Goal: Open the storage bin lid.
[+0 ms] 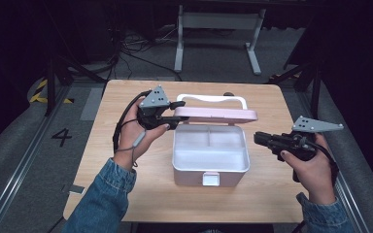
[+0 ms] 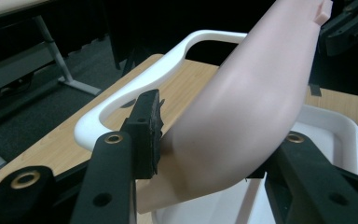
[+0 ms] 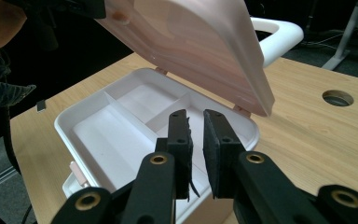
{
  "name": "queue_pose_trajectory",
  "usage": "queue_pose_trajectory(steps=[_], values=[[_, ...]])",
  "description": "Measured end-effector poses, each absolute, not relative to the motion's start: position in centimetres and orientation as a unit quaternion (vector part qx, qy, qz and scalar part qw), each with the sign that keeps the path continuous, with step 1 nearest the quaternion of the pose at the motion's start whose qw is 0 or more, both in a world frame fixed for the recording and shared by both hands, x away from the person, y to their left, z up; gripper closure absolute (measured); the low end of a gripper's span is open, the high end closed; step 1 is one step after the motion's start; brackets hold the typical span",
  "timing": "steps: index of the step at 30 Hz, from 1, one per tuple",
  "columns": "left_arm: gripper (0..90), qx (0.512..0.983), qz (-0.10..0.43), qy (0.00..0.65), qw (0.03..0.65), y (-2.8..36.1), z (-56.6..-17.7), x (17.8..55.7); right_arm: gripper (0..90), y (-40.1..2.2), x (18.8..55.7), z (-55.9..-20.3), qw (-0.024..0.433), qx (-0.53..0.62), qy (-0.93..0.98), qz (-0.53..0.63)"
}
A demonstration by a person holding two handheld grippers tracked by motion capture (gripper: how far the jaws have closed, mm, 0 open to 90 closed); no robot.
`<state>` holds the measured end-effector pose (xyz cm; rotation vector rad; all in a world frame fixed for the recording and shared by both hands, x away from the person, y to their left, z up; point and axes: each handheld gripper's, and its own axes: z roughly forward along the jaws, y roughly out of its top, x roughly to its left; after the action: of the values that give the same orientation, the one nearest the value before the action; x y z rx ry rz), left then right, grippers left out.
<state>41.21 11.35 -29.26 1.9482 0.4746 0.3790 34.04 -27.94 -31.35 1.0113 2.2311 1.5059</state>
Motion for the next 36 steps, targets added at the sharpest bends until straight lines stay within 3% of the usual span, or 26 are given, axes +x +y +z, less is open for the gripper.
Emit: queue_pose_trajectory(steps=[10,24,36], values=[[62.9,0.793,0.138,0.22,0.552,11.8,-29.4,42.7,81.8,-29.0,33.4,-31.5,0.14,0.363,0.763,0.516],[67.1,0.792,0.162,0.242,0.537,11.1,-29.3,44.5,81.0,-29.4,33.4,-31.8,0.141,0.371,0.761,0.512],[67.3,0.788,0.159,0.256,0.537,11.0,-29.3,45.8,72.6,-30.1,34.7,-33.3,0.166,0.389,0.775,0.47]])
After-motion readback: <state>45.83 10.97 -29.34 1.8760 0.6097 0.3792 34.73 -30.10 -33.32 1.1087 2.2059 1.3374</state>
